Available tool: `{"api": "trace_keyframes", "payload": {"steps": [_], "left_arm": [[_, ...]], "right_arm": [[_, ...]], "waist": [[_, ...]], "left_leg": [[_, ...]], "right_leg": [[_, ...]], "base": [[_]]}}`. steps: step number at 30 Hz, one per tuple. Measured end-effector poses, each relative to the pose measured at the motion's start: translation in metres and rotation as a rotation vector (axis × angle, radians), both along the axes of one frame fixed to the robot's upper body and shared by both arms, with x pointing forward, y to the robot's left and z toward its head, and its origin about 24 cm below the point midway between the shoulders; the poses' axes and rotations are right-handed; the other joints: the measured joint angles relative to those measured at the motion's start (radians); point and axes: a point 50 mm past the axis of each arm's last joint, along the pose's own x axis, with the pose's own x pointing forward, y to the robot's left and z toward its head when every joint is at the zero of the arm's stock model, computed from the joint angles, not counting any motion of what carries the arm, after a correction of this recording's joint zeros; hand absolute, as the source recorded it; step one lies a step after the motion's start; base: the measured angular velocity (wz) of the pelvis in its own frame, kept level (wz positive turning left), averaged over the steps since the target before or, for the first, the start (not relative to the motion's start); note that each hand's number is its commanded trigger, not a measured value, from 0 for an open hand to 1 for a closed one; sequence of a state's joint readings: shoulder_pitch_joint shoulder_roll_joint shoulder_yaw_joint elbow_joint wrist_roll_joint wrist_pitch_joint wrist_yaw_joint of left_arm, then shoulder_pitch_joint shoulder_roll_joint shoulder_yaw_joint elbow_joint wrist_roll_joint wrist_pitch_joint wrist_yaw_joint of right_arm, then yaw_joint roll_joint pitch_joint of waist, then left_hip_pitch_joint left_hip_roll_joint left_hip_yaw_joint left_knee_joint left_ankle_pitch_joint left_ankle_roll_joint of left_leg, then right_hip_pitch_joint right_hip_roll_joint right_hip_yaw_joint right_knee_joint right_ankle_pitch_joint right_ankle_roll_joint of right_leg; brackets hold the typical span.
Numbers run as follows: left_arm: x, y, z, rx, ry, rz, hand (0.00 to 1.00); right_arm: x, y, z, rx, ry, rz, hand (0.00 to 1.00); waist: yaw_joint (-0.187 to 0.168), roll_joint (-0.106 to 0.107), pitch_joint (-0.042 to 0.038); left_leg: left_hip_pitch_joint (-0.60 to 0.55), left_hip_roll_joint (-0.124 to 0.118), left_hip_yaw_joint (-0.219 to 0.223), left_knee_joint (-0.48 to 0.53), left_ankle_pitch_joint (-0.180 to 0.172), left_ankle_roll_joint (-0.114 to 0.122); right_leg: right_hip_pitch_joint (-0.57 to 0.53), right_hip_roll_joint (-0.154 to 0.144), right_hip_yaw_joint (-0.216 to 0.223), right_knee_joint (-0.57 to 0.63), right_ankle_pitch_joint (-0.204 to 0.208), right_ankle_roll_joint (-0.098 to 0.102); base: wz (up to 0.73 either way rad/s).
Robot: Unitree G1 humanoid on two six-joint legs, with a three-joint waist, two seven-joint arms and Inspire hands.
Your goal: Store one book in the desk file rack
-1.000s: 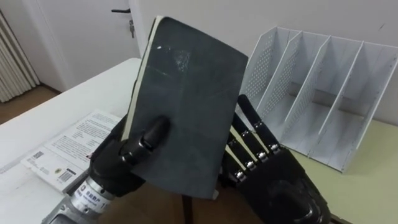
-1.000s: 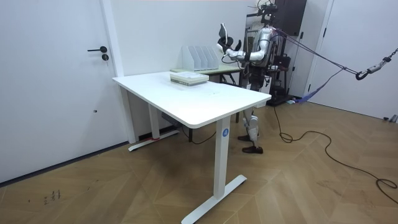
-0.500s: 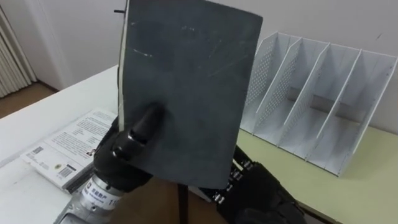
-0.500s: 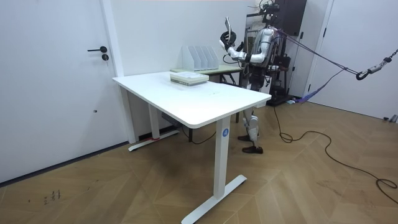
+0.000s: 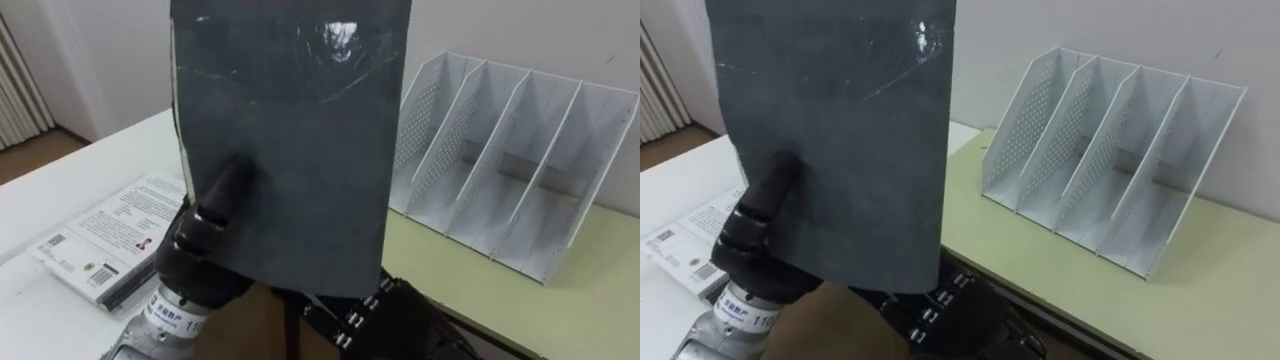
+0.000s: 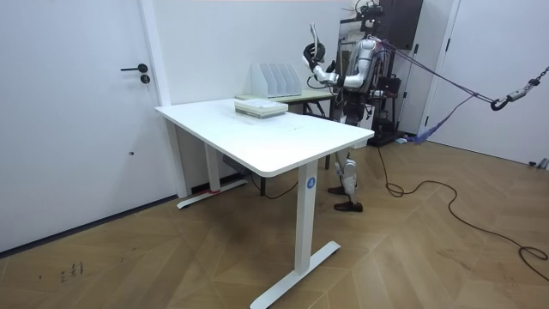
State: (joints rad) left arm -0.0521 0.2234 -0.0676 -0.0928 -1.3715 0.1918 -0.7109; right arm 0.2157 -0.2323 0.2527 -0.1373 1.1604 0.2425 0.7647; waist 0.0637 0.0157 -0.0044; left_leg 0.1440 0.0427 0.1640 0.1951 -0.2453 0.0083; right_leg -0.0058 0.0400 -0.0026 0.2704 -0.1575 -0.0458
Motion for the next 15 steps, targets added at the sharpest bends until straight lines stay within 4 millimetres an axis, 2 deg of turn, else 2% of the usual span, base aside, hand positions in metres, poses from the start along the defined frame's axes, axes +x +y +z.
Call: {"api": "trace_keyframes", "payload": {"steps": [6, 9, 12, 15], "left_arm": [[-0.0003, 0.0045, -0.0005, 0.046, 0.000, 0.001, 1.00], [-0.0013, 0.0040, -0.0036, 0.133, 0.005, -0.021, 1.00], [-0.0013, 0.0060, -0.0047, 0.167, 0.011, -0.026, 1.00], [-0.0011, 0.0104, -0.0070, 0.196, 0.026, -0.030, 1.00]], "right_arm": [[-0.0003, -0.0003, -0.0009, -0.026, -0.007, 0.005, 0.00], [-0.0007, -0.0006, -0.0011, -0.027, -0.005, 0.006, 0.00], [-0.0007, -0.0015, -0.0011, -0.026, -0.003, 0.006, 0.00], [-0.0008, -0.0034, -0.0007, -0.032, -0.003, 0.008, 0.00]], "waist": [[0.001, 0.003, 0.0005], [0.001, 0.020, 0.0046], [0.000, 0.031, 0.0050], [0.005, 0.041, -0.0010]], "left_leg": [[0.002, 0.002, 0.001, -0.004, -0.001, -0.001], [0.003, 0.000, 0.001, -0.006, -0.001, -0.001], [-0.003, -0.001, 0.002, -0.007, -0.001, -0.001], [-0.003, -0.001, 0.002, -0.006, -0.001, -0.001]], "right_leg": [[0.000, 0.002, -0.001, -0.005, 0.000, 0.000], [0.001, 0.001, 0.000, -0.003, 0.000, 0.000], [-0.010, 0.000, 0.002, 0.004, -0.001, 0.001], [-0.011, 0.001, 0.002, 0.007, -0.002, -0.001]], "base": [[0.00], [0.00], [-0.02], [0.00]]}}
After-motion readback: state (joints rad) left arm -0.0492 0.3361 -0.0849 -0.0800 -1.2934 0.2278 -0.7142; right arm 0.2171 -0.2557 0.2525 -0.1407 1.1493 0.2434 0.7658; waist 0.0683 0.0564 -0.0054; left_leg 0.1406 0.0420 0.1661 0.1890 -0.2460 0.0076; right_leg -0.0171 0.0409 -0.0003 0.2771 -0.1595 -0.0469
